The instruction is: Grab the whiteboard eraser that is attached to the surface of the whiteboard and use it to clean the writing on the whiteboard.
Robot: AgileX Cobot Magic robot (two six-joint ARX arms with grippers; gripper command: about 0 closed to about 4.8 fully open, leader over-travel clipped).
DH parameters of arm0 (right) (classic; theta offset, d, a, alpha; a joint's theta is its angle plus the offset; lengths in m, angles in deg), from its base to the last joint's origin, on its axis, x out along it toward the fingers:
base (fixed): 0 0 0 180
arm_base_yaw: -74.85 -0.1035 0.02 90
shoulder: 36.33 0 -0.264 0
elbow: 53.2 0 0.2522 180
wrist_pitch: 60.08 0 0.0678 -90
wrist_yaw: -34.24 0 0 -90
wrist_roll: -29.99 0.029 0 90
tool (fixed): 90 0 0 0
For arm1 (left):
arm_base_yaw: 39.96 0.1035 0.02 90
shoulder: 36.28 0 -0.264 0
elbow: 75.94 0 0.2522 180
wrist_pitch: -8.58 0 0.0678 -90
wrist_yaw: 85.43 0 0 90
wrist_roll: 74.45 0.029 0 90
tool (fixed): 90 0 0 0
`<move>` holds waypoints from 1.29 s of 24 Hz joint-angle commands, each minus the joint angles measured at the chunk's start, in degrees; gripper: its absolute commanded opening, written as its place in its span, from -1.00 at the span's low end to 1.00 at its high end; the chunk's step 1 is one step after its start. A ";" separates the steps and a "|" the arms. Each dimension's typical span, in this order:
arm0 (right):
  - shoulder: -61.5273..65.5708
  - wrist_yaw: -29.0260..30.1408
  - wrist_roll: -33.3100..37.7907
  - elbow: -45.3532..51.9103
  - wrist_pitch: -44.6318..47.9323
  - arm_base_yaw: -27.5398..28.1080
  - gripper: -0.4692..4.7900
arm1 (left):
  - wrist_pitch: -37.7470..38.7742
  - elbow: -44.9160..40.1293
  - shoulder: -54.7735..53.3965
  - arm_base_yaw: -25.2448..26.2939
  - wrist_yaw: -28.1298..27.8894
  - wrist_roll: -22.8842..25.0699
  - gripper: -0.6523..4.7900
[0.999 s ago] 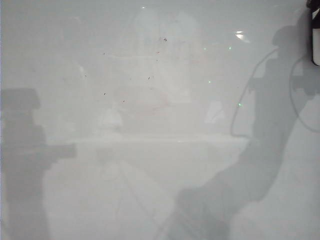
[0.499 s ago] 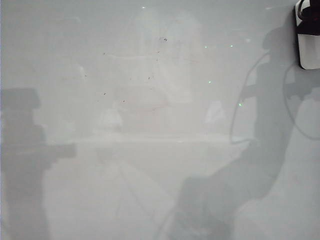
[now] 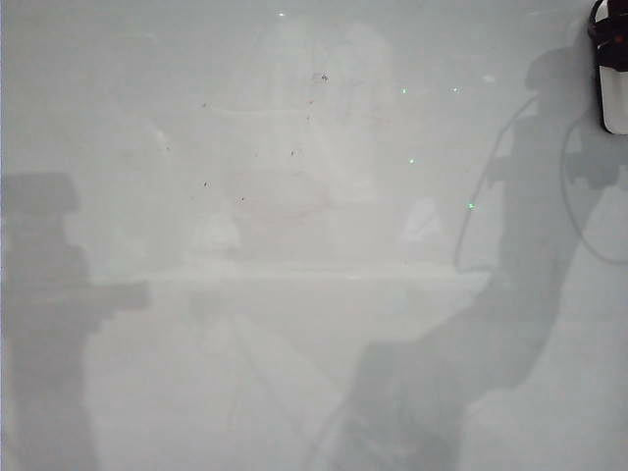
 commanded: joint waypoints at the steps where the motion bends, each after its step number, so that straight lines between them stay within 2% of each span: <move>1: -0.31 0.15 -0.13 -0.31 1.84 -0.13 0.64 | -0.74 0.11 -0.11 0.04 0.02 -0.20 -0.78; 5: -0.39 0.09 -0.13 -0.31 1.51 -0.15 0.87 | -0.74 0.13 -0.11 0.02 0.02 -0.20 -0.78; 8: -2.23 -0.07 -0.13 -0.28 -2.36 -0.17 0.87 | -0.72 0.11 -0.11 0.04 0.00 -0.20 -0.78; 12: -9.33 -0.13 -0.13 -0.24 -12.81 -1.25 0.83 | -0.76 0.11 -0.11 0.04 -0.04 -0.15 -0.78; 13: -11.58 -0.13 -0.13 -0.24 -15.50 -1.53 0.66 | -0.76 0.11 -0.11 0.04 -0.04 -0.17 -0.78; 14: -14.53 -0.02 -0.13 -0.24 -18.93 -1.86 0.26 | -0.76 0.11 -0.11 0.04 -0.04 -0.17 -0.78; 15: -19.67 0.31 -0.11 -0.24 -24.83 -2.36 -0.59 | -0.76 0.09 -0.11 0.04 -0.07 -0.15 -0.78; 16: -22.21 0.59 0.13 -0.22 -27.69 -2.69 -0.90 | -0.76 0.07 -0.11 0.04 -0.61 -0.20 -0.78; 17: -25.20 0.55 1.03 -0.20 -30.80 -3.10 -0.84 | -0.76 0.02 -0.11 0.04 -1.68 -0.17 -0.78; 20: -31.85 0.42 4.15 0.00 -37.38 -3.76 -0.84 | -0.85 -0.33 0.02 0.04 -3.63 -0.17 -0.78; 24: -42.62 0.42 9.35 1.03 -44.44 -4.44 -0.84 | -5.57 -3.65 0.48 0.02 -4.90 -0.20 -0.78; 29: -52.96 0.90 13.64 4.94 -45.38 -5.88 -0.83 | -13.16 -11.74 1.44 0.00 -4.46 -0.24 -0.78; 31: -54.86 2.75 14.73 6.51 -45.35 -5.88 -0.81 | -16.31 -15.32 1.42 0.00 -4.44 -0.22 -0.78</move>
